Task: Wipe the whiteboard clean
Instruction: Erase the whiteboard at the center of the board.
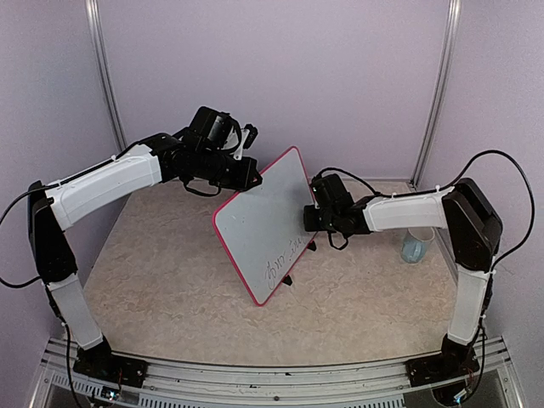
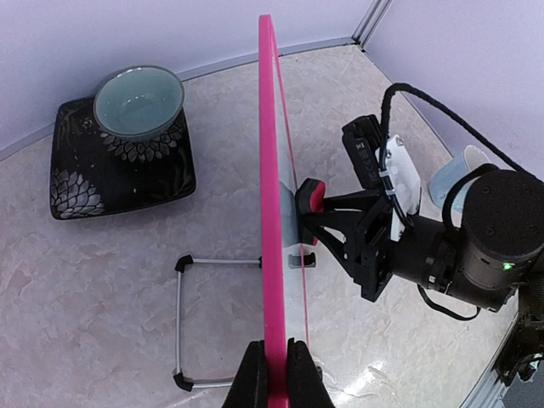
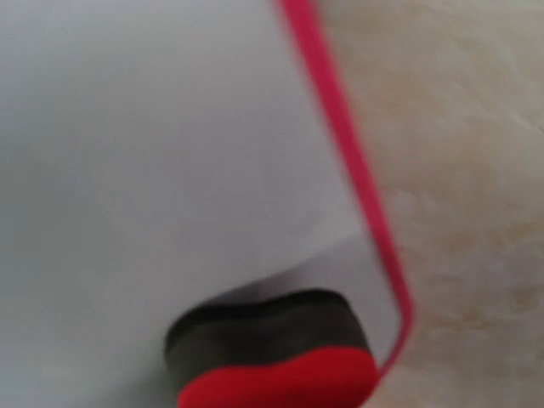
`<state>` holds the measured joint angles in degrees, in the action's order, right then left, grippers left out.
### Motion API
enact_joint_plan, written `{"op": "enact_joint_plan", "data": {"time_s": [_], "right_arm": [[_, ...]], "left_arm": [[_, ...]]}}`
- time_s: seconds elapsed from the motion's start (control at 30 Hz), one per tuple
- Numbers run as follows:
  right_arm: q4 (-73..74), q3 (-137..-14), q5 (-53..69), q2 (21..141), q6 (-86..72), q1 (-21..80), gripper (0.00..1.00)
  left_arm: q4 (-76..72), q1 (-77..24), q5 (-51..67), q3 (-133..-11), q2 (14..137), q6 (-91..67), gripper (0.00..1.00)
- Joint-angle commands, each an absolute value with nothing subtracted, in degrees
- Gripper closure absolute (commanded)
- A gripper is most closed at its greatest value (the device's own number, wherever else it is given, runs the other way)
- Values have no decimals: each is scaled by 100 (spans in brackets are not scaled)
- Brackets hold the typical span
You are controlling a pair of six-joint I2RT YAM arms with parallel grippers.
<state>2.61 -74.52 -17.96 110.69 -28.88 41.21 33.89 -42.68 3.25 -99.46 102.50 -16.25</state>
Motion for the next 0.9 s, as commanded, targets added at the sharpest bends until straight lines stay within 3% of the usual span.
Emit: {"op": "enact_joint_plan", "data": {"time_s": [0.0,0.37,0.87], "right_arm": [[65,-7476,-1756,11389,-2832,4089,78],[-1255,-6726,-1563,11189,-2200,4193,78],[-2625,-5833,-1824,10625,-1308,5418,78]], "left_arm": [[3762,-4472,876,-9779,10371,-1258,100],[3768,-4474,874,-9764,10367,-1256,100],[3726,-4509,829,-9702,10337,-1310,100]]}}
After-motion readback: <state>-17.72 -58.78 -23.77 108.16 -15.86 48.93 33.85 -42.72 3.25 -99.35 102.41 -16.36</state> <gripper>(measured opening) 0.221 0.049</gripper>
